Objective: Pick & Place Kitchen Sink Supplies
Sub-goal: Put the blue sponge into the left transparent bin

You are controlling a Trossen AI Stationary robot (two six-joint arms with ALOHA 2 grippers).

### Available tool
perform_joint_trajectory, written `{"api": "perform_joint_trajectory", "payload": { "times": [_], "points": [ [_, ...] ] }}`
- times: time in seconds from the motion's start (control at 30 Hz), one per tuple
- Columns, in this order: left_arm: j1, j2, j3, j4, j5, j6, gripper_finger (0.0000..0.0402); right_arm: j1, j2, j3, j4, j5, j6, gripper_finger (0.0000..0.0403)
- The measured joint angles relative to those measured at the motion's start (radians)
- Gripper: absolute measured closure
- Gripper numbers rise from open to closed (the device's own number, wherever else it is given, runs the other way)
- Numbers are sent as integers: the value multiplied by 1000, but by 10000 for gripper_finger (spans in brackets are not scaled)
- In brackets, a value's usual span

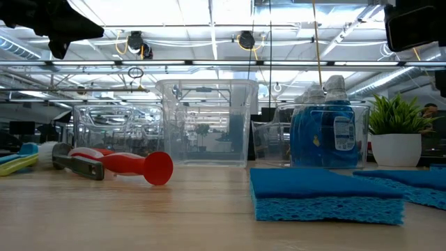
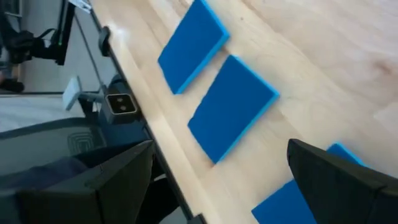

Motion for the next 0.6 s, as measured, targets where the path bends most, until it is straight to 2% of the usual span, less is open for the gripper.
{"api": "perform_joint_trajectory", "payload": {
  "times": [0.17,0.47,0.6],
  "points": [
    [0,0,0,0,0,0,369,13,0,15,-96,32,27,46],
    [0,0,0,0,0,0,369,12,21,272,-721,36,70,46],
    [0,0,0,0,-1,1,369,12,77,317,-882,1,114,46]
  ]
}}
